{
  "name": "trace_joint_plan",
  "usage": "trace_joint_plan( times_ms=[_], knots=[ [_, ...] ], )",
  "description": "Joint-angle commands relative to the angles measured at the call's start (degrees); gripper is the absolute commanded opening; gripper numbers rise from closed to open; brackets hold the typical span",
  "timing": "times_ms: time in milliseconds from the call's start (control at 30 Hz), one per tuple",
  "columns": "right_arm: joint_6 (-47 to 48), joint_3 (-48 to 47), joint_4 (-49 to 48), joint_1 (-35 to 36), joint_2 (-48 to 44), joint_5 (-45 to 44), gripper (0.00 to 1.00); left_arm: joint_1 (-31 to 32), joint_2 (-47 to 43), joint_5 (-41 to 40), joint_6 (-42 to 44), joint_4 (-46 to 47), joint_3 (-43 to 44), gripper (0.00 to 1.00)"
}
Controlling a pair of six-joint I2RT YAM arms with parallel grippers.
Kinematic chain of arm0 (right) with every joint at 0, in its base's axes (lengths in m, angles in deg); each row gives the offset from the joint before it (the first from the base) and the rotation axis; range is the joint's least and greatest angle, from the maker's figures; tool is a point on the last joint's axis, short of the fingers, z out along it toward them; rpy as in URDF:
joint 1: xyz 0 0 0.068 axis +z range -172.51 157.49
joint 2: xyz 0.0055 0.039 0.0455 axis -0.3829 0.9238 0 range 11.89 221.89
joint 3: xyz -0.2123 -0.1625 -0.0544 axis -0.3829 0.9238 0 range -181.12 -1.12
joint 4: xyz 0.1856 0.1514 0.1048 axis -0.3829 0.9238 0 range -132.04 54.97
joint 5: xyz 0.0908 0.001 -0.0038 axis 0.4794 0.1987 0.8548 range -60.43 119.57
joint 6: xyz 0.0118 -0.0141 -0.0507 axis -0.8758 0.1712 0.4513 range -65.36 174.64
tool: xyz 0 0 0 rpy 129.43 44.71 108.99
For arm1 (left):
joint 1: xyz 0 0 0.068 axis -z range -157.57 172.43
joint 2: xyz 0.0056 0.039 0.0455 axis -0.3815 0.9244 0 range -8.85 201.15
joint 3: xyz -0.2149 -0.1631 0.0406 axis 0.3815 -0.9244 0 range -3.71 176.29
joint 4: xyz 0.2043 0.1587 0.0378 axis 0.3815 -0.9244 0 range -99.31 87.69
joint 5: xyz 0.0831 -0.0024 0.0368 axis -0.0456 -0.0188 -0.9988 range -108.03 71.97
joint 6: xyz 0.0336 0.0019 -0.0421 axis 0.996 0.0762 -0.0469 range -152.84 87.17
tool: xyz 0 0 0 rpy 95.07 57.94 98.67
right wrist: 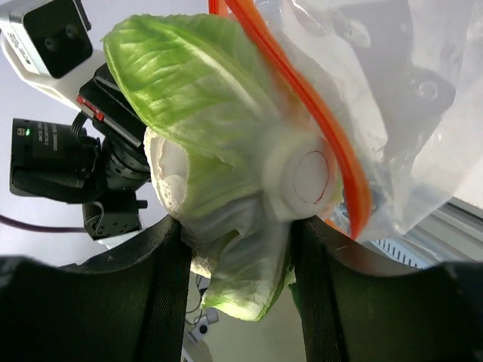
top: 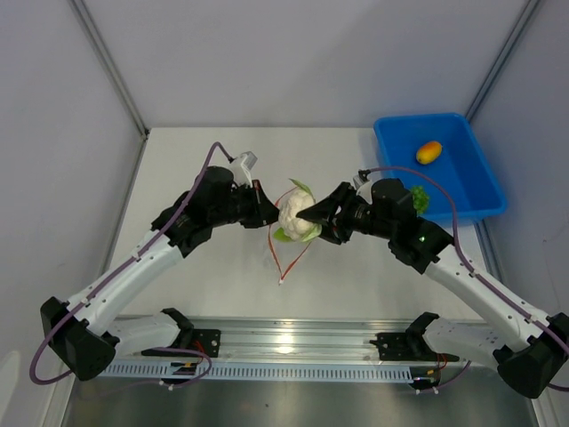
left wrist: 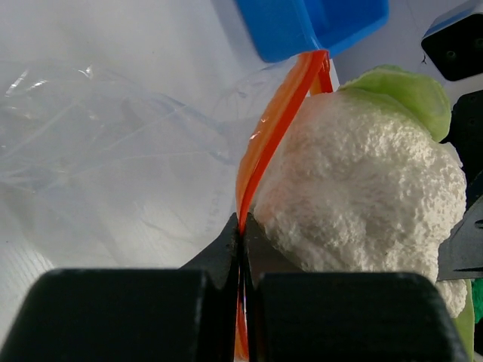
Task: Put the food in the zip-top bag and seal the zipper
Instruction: Place the fake vegetable in the zipper food storage bag.
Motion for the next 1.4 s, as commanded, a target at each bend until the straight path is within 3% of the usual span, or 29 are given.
trace_joint_plan(
  times_ms=[0, 300, 833, 1033, 1300, 1367],
  knots=[
    [-0.5, -1.2, 0.4, 1.1, 0.5, -4.7, 0.00, -0.2, -2.6, 0.9, -1.4, 3.0, -0.6, 0.01],
    [3.4, -4.6, 6.3, 4.0, 3.6, -5.7, 0.00, -0.2, -3.0, 0.7, -1.1, 3.2, -0.9, 0.01],
    [7.1, -1.9, 11.3, 5.8, 4.0, -4.7, 0.10, -0.3, -3.4, 0.3, 0.7, 3.1, 0.3, 0.01],
    [8.7, -2.6, 9.4, 4.3, 8.0, -3.6, 0.17, -0.3, -5.6, 5.6, 1.0, 7.3, -2.8, 0.01],
    [10.3, -6.7, 6.4, 2.5, 13.1, -3.7, 0.38, -0.3, -5.9, 7.1, 1.0, 6.9, -4.0, 0.01],
    [11.0, -8.0, 6.6, 2.3, 14.6, -3.7, 0.46, -0.3, -5.6, 8.1, 0.8, 7.0, -4.6, 0.01]
  ],
)
